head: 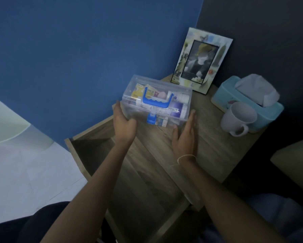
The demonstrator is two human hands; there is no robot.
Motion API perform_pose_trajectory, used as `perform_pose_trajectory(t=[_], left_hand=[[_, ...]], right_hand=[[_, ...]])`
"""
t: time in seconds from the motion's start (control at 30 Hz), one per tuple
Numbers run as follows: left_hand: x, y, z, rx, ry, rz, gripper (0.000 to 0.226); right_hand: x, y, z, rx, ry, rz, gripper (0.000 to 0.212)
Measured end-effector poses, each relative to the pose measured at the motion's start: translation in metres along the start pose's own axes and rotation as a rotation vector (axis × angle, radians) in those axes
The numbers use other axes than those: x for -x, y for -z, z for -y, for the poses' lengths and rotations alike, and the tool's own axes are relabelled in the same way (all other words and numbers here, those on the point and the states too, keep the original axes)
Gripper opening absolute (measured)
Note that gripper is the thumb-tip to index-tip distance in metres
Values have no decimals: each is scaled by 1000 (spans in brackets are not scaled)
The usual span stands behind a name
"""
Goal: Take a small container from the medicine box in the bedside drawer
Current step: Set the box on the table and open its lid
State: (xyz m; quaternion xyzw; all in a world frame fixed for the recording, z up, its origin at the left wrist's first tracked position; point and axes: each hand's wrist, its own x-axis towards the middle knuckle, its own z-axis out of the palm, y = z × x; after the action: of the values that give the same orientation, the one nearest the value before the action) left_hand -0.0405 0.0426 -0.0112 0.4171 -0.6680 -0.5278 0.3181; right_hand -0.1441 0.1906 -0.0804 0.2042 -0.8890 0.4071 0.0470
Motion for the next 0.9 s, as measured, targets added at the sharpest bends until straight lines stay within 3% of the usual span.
perform_pose_trajectory(t=[0.13,0.37,0.63,0.73,0.9], left_hand=[[0,5,-16,22,-50,9,54],[-22,14,-37,-26,-152,-27,53],[-87,2,-70,-167,-391,197,70],[-106,-4,-63,-200,-351,255,57],[-122,-14,-41,-301,-135,453,59]], right_hand=[[7,9,7,-21,-9,21,71],[-12,42,37,-340,24,12,56],[-90,52,67,-400,24,-37,51],[-105,45,70,-474,-27,-23,51],[-116,35,69,-472,-48,34,59]])
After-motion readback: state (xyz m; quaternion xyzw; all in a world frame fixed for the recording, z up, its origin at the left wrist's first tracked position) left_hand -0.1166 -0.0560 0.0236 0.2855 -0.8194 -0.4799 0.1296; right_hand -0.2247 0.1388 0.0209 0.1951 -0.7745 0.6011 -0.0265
